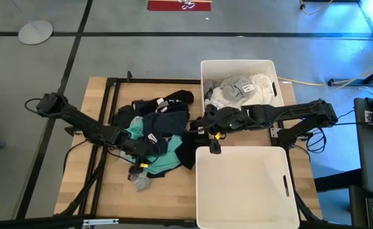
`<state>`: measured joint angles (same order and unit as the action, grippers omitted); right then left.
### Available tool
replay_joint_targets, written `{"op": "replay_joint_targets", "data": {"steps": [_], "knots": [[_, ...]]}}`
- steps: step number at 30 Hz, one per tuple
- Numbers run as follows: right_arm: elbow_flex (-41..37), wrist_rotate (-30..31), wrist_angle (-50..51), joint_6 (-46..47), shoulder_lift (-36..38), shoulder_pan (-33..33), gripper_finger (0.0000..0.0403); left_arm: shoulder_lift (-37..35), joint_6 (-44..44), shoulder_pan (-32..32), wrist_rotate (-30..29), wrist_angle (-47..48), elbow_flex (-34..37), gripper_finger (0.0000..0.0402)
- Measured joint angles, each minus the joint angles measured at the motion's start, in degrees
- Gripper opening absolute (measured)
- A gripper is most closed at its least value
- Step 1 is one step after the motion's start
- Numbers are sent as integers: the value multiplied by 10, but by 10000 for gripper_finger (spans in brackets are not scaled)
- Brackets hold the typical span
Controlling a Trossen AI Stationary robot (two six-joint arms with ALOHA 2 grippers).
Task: Sort clothes
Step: Put the mint blue pants into the bottom white laundry bin
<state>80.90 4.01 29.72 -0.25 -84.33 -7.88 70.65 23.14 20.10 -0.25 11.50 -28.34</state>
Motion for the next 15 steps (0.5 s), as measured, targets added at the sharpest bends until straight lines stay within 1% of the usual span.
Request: {"op": "replay_joint_targets", "data": {"steps": [3,4,10,15], "knots": [[0,0,0,0,0,0,301,-5,-2,3,3,8,-14,14],[0,0,0,0,0,0,301,-8,-7,5,7,14,-20,8],[0,0,-4,0,0,0,301,-40,-41,13,17,68,-73,15],[0,-1,-51,0,0,0,301,-91,-81,13,13,100,-118,8]]}}
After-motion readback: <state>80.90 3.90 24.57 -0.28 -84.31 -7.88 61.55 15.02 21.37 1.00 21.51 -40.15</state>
